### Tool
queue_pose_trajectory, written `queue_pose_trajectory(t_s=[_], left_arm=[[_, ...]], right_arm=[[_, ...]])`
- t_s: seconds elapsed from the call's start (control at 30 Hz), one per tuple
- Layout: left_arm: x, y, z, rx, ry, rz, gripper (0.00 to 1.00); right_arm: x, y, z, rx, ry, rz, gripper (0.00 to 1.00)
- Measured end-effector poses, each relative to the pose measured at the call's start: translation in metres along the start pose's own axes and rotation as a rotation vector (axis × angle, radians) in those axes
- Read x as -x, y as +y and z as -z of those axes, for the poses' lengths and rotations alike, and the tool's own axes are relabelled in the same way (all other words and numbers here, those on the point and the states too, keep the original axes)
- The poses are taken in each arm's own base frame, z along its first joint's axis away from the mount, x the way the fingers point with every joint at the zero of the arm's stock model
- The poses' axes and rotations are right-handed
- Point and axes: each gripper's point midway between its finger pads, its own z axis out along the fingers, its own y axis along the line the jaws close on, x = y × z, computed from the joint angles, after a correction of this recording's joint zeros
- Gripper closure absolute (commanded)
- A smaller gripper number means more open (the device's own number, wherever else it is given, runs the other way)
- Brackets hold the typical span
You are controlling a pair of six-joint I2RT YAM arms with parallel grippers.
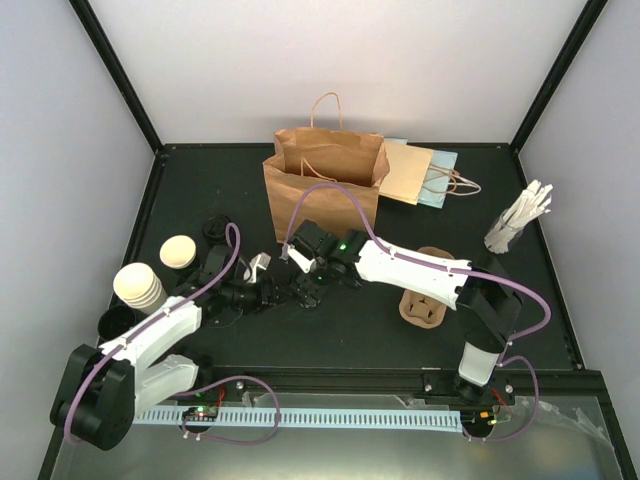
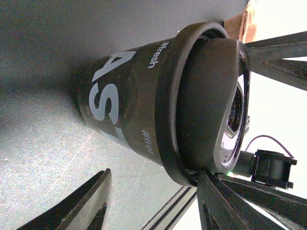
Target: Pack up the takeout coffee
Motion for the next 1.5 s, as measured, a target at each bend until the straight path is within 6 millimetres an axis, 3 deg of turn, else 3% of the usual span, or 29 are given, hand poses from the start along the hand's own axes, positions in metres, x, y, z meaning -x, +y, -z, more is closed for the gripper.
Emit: queue_pose_trajectory(t_s=[0.33,1.5], left_arm=[[0.0,-0.001,-0.003,-0.023,0.013,0.01,0.53],[0.004,-0.009,-0.018,-0.179,0.031,0.012,0.85]], right_arm=[[-0.001,-0.002,0.0,-0.001,0.006,0.007,0.29],[-0.005,-0.01,-0.006,-0.04,-0.109,-0.03,0.35]])
